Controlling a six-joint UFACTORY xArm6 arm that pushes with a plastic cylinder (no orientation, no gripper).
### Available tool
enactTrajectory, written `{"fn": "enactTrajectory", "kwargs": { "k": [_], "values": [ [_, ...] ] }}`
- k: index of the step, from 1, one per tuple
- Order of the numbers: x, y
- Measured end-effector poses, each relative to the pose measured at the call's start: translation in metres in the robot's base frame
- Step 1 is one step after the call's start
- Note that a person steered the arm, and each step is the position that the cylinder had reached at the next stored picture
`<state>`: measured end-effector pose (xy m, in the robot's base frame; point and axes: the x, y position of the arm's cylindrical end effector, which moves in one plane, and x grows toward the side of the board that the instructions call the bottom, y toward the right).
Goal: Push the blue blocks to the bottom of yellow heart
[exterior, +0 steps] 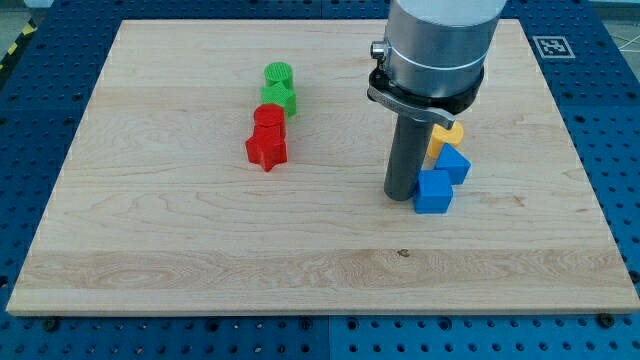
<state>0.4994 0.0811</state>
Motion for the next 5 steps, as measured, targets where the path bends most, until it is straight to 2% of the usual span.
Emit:
{"fn": "enactTrajectory", "kwargs": {
  "k": [2,5],
  "values": [
    [0.004,0.022],
    [-0.005,0.020]
  ]
}}
